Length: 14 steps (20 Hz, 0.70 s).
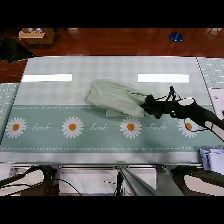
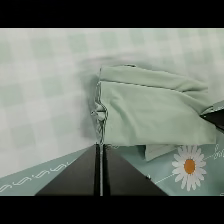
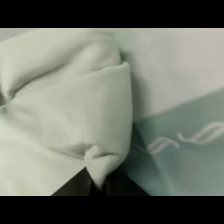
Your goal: Fold the shirts.
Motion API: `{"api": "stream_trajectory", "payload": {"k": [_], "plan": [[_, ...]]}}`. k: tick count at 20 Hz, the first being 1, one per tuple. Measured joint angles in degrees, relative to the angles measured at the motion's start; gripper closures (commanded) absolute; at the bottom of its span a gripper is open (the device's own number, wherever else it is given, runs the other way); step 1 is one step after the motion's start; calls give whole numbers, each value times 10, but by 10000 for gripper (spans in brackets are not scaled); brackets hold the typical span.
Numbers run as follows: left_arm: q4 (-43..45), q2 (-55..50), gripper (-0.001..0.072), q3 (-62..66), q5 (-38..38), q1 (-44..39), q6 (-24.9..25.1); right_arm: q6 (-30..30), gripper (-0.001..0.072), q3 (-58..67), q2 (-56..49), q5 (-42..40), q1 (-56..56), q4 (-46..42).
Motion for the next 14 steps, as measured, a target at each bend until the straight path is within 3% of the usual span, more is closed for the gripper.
{"api": "stream_trajectory", "payload": {"k": [5, 11, 14], "plan": [[0, 0, 647, 0, 10, 1, 0, -46, 689, 104, 65, 130, -73, -32], [-8, 0, 646, 0, 18, 1, 0, 78, 689, 256, 210, 269, -284, -162], [-13, 0, 647, 0, 19, 1, 1, 115, 689, 307, 260, 378, -430, -216]]}}
